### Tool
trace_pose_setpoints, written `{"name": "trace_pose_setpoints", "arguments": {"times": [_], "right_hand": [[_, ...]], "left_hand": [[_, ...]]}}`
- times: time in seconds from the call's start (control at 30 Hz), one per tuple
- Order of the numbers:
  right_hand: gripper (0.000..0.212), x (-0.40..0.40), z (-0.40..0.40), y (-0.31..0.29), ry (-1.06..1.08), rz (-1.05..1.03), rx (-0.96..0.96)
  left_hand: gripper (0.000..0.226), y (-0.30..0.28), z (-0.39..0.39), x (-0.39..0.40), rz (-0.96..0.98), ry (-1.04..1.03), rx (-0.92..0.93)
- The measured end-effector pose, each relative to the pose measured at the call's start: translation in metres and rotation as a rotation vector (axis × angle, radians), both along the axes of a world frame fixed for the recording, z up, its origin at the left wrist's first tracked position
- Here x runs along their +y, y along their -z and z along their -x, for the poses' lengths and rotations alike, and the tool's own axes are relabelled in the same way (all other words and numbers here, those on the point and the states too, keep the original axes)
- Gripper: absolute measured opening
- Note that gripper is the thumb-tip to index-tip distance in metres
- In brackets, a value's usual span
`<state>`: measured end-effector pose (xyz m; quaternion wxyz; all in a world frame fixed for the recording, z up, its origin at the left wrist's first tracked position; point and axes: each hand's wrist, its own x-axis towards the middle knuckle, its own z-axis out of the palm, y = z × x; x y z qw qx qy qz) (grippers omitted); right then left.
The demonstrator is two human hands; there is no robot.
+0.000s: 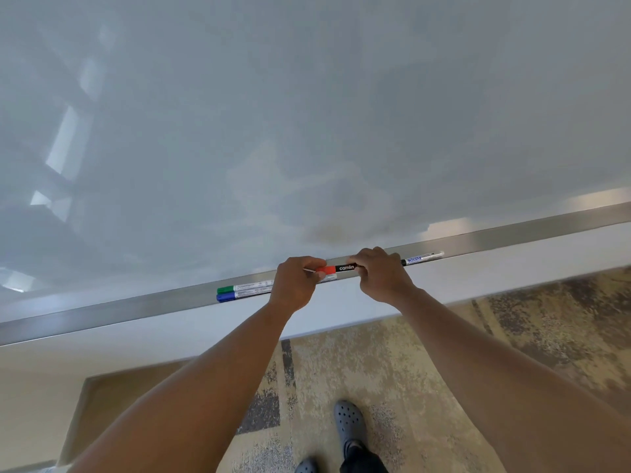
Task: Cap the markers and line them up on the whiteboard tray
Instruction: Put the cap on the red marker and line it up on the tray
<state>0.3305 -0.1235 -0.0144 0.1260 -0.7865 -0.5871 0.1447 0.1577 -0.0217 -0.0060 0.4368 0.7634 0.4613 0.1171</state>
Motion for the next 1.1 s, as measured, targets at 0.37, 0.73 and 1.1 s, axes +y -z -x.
{"name": "trace_pose_setpoints", "arguments": {"times": [0.37,0.73,1.1], "right_hand": [[0.027,0.007,-0.031,0.031,0.047,0.113,-0.048],[0.032,0.016,-0.042,0.044,0.032,0.153,-0.122],[0.038,0.013,-0.052,0.047,-0.002,0.162,-0.115]], "left_hand": [[0.023,0.03,-0.034,-0.003,-0.157,0.071,0.206],[0.041,0.042,-0.037,0.003,-0.299,0.097,0.327],[0.038,0.043,-0.039,-0.001,-0.334,0.1,0.36]]}}
